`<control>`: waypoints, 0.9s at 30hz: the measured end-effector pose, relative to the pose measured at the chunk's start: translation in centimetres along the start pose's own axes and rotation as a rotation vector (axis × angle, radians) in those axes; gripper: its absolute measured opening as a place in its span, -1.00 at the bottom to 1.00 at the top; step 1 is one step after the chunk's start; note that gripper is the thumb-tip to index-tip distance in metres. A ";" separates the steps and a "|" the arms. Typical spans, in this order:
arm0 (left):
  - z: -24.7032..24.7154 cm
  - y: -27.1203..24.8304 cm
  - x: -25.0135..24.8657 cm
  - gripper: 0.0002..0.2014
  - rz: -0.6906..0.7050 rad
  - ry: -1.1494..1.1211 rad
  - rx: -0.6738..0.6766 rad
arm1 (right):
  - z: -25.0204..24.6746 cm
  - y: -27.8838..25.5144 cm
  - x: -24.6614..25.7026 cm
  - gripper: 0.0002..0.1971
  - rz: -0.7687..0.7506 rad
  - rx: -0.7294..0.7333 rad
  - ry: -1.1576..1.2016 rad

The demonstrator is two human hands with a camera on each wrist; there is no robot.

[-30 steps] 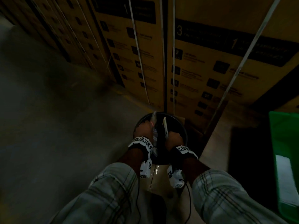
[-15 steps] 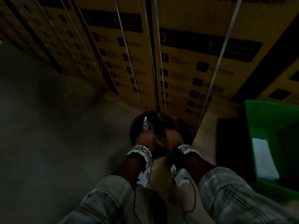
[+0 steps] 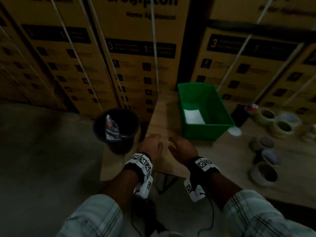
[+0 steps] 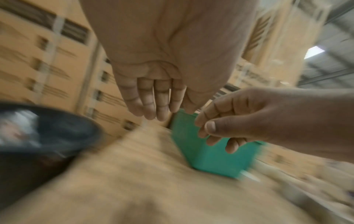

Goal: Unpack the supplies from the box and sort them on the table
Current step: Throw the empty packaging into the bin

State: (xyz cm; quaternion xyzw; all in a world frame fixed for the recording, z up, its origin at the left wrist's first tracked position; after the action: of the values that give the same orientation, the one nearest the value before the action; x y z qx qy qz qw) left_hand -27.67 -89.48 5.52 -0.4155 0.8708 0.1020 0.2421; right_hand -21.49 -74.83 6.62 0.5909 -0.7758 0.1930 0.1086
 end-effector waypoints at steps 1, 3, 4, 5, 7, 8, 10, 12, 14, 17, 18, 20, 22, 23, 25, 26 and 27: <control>1.3 -0.4 -1.7 -0.60 0.014 -0.016 0.013 | -0.5 -1.7 -1.7 -0.60 0.026 -0.004 0.009; 3.4 -0.8 -5.0 -0.64 0.077 -0.031 0.058 | -1.6 -4.4 -5.1 -0.61 0.093 -0.038 0.041; 4.4 -0.9 -6.5 -0.64 0.112 -0.031 0.083 | -2.2 -5.7 -6.8 -0.61 0.136 -0.059 0.063; 5.3 -0.9 -8.0 -0.63 0.140 -0.028 0.106 | -2.6 -7.0 -8.5 -0.61 0.171 -0.082 0.090; 6.6 -0.5 -10.7 -0.62 0.194 -0.012 0.134 | -3.3 -9.0 -11.7 -0.62 0.227 -0.117 0.129; 7.1 -0.2 -12.1 -0.62 0.220 -0.003 0.146 | -3.6 -9.9 -13.4 -0.62 0.249 -0.129 0.135; 8.0 0.5 -14.8 -0.62 0.260 0.013 0.169 | -4.2 -11.1 -16.4 -0.62 0.276 -0.155 0.140; 9.4 1.4 -17.1 -0.63 0.284 0.022 0.175 | -5.0 -11.8 -19.3 -0.63 0.291 -0.176 0.154; 11.2 2.6 -19.5 -0.64 0.299 0.024 0.185 | -5.7 -12.1 -22.3 -0.63 0.308 -0.175 0.163; 14.4 4.8 -23.4 -0.65 0.289 0.023 0.190 | -7.1 -12.3 -27.2 -0.63 0.303 -0.169 0.177; 15.5 5.4 -24.9 -0.66 0.282 0.018 0.193 | -7.6 -12.4 -28.9 -0.65 0.293 -0.160 0.189; 17.5 6.8 -28.1 -0.66 0.298 0.028 0.201 | -8.6 -12.2 -32.4 -0.69 0.262 -0.174 0.200; 19.5 8.1 -30.5 -0.66 0.297 0.038 0.192 | -9.5 -11.9 -35.5 -0.73 0.247 -0.182 0.214; 20.3 8.7 -31.4 -0.68 0.294 0.044 0.187 | -9.9 -11.7 -36.9 -0.74 0.247 -0.194 0.220; 21.9 9.5 -32.8 -0.72 0.282 0.056 0.176 | -10.4 -11.4 -39.4 -0.73 0.253 -0.223 0.254; 22.5 9.8 -33.3 -0.74 0.277 0.057 0.162 | -10.8 -11.2 -40.5 -0.71 0.255 -0.221 0.255; 23.0 10.0 -33.9 -0.75 0.271 0.052 0.153 | -11.0 -10.9 -41.3 -0.70 0.253 -0.204 0.246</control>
State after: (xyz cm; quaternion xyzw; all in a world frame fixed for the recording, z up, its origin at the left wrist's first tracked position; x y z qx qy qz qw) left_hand -9.43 -51.62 2.61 -0.2771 0.9301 0.0561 0.2345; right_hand -0.16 -36.47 2.06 0.4464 -0.8403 0.1965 0.2367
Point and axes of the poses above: each hand's wrist, its own y-axis towards the middle knuckle, its own z-axis out of the palm, x = y × z, the point moved 1 cm from there along y, towards the middle knuckle, and after that the axes turned 11 degrees about z, right-handed, at the moved point
